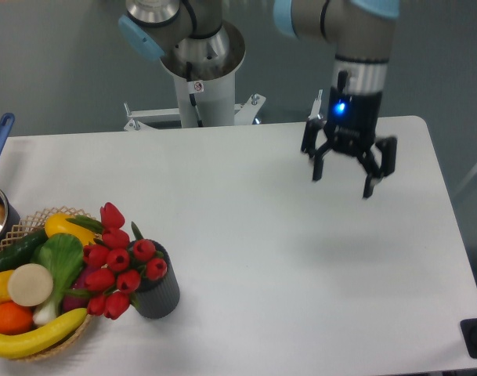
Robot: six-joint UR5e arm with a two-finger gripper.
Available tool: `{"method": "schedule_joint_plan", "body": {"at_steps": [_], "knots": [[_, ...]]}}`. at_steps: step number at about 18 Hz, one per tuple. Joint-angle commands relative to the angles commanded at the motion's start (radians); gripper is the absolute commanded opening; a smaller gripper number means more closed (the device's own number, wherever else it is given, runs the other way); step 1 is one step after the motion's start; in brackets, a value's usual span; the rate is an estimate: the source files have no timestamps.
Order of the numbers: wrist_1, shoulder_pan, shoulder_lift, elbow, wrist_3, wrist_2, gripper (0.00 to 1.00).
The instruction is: Insert the flowers into the vase
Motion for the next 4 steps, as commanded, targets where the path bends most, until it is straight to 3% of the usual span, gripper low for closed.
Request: {"method": "schedule_joint_plan", "body": {"at_steps": [2, 4], "knots": [[-0.049, 0.041, 0.014, 0.0, 0.108, 0.003, 1.0], [-0.054, 0.054, 0.02, -0.005, 0.131, 0.0, 1.0]]}}
